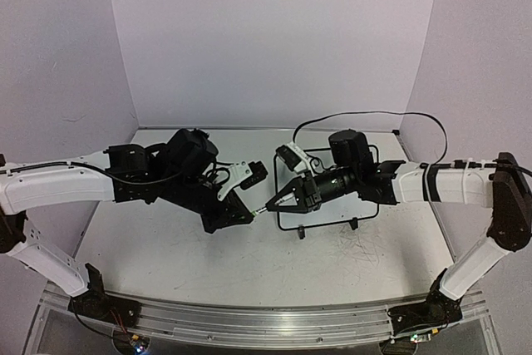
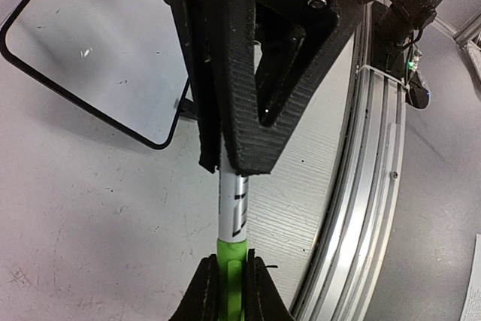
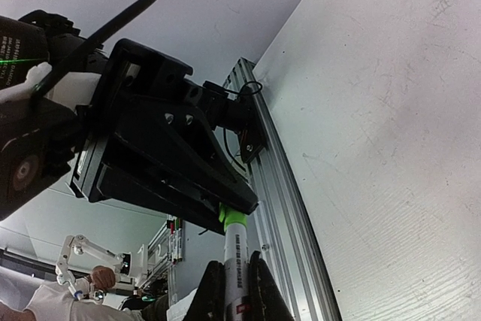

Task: Write a sentence on the whiteboard
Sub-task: Open the pen cap from the whiteboard marker.

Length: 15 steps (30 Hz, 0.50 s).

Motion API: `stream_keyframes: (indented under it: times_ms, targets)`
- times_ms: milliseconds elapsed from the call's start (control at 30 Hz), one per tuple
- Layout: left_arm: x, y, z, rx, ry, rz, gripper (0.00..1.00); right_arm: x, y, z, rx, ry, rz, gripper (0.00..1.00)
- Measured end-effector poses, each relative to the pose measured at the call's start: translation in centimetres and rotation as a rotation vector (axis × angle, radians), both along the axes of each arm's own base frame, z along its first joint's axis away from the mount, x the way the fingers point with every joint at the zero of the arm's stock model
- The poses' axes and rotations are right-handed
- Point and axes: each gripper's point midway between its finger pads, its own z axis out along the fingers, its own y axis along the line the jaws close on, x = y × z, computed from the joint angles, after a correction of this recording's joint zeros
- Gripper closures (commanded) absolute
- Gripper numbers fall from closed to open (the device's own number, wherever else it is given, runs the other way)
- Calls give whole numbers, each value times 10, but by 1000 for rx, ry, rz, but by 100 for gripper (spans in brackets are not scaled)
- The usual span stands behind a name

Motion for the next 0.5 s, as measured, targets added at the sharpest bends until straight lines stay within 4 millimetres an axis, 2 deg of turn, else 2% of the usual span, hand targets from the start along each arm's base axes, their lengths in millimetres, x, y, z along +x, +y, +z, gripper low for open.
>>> stream_keyframes:
  times_ms: [133, 267, 367, 500]
  targets:
    - [0, -1, -2, -15, -31, -10, 100, 0, -4, -2, -6, -15, -27, 100]
    - [-1, 2, 2, -57, -99, -16, 100, 0, -15, 6, 10, -53, -56, 100]
    - [1, 32, -13, -1, -127, 37, 100, 19, -52, 16, 23, -94, -153, 100]
    - [6, 61, -24, 32, -169, 116, 100, 48, -104, 38, 28, -196, -335, 100]
